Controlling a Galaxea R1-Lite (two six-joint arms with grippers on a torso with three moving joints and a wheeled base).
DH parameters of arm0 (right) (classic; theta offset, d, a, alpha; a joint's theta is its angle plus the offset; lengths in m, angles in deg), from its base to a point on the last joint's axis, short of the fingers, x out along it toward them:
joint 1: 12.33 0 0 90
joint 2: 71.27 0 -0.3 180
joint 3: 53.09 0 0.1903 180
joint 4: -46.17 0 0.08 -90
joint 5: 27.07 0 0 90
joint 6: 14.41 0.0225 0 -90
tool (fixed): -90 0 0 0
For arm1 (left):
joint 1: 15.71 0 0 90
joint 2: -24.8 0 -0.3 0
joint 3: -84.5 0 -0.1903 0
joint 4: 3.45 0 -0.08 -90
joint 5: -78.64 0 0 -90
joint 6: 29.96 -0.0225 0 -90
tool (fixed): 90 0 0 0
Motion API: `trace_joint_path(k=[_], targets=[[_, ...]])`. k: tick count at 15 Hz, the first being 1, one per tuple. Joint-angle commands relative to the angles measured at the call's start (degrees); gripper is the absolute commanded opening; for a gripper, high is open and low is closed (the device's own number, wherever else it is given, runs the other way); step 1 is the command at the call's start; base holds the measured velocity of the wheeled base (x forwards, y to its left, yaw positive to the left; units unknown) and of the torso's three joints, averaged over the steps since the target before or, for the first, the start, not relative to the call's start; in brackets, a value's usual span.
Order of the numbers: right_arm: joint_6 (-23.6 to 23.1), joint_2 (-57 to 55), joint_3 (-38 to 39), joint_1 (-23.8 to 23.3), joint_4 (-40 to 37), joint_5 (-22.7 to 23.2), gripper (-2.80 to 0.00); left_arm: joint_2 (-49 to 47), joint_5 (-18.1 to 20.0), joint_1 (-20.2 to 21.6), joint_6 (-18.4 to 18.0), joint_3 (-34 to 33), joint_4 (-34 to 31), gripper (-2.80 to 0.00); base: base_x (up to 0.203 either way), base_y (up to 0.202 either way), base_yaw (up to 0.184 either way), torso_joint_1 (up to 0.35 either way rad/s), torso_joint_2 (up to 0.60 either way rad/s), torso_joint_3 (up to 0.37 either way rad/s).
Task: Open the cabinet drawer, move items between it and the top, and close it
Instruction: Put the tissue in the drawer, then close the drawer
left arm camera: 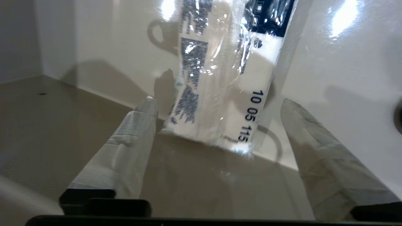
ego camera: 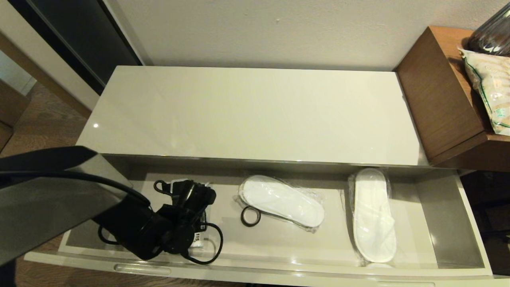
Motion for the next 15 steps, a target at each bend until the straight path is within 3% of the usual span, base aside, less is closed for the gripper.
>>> trace_joint_path(k=[1,7,8,10,12,14,15], targets=[[0.0,0.1,0.0,0.0,0.0,0.0,-2.8,7.9,0.0,0.0,0.1,-0.6,-2.5,0.0,0.0,0.0,0.0,0.0,0.0,0.0],[0.0,0.1,0.0,0.0,0.0,0.0,-2.8,35.8,3.7,0.0,1.7,-0.8,-28.0,0.0,0.0,0.0,0.0,0.0,0.0,0.0],[0.0,0.1,0.0,0.0,0.1,0.0,-2.8,39.3,5.2,0.0,2.6,-1.4,-32.8,-2.8,0.0,0.0,0.0,0.0,0.0,0.0],[0.0,0.1,0.0,0.0,0.1,0.0,-2.8,45.4,9.3,-0.1,4.3,-2.1,-41.1,-2.8,0.0,0.0,0.0,0.0,0.0,0.0],[0.0,0.1,0.0,0.0,0.0,0.0,-2.8,49.8,18.8,-1.2,5.6,-2.7,-49.7,-2.8,0.0,0.0,0.0,0.0,0.0,0.0],[0.0,0.1,0.0,0.0,0.0,0.0,-2.8,50.7,26.4,-2.5,6.4,-4.7,-52.7,-2.8,0.0,0.0,0.0,0.0,0.0,0.0],[0.0,0.1,0.0,0.0,0.0,0.0,-2.8,50.8,27.5,-4.1,6.4,-6.7,-53.0,-2.8,0.0,0.0,0.0,0.0,0.0,0.0]])
